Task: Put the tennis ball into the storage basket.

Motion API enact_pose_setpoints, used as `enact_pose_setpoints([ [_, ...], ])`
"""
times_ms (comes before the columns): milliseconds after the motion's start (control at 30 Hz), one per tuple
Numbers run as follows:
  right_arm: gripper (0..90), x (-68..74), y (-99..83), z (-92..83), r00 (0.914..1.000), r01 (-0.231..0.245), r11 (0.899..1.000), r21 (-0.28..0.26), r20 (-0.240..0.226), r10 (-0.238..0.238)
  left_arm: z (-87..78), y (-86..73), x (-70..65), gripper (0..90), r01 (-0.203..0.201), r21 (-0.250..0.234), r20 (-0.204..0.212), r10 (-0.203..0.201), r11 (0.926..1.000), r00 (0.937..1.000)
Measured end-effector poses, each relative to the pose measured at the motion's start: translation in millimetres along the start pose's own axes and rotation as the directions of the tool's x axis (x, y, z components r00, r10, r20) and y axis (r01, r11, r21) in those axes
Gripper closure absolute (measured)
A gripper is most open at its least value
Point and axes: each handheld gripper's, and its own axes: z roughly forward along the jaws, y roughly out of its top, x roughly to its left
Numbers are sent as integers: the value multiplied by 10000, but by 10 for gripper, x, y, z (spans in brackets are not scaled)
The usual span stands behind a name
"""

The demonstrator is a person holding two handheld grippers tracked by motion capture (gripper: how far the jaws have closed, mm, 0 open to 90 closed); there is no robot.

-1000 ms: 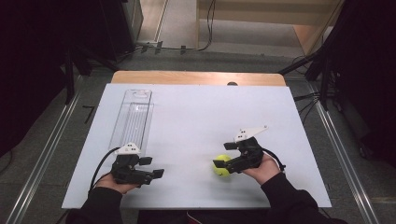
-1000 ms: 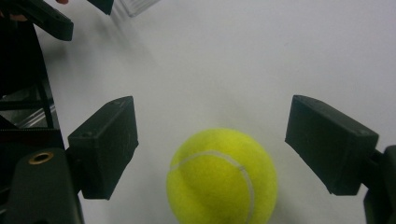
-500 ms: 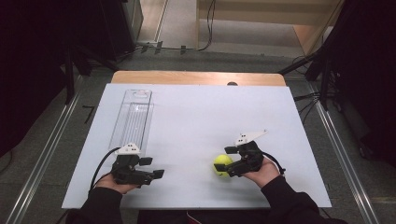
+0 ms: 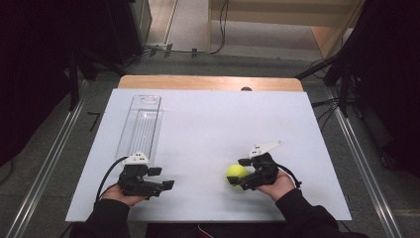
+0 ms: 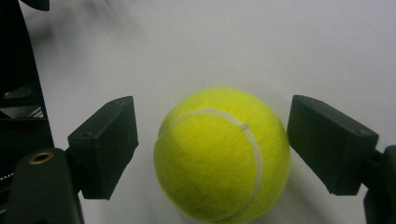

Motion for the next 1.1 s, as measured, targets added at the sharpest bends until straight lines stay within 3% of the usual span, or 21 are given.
enact_pose_setpoints([
  [367,150,17,-50,72,9993,312,9994,142,198,-315,-1,0,1,265,-9,29,-17,9,10000,10000],
  [833,148,-28,-94,134,9989,169,9986,492,420,-190,1,1,0,265,-13,28,4,13,10000,10000],
  [1100,148,-32,-111,175,9967,317,9967,747,728,-372,2,1,0,265,-13,31,5,13,10000,10000],
])
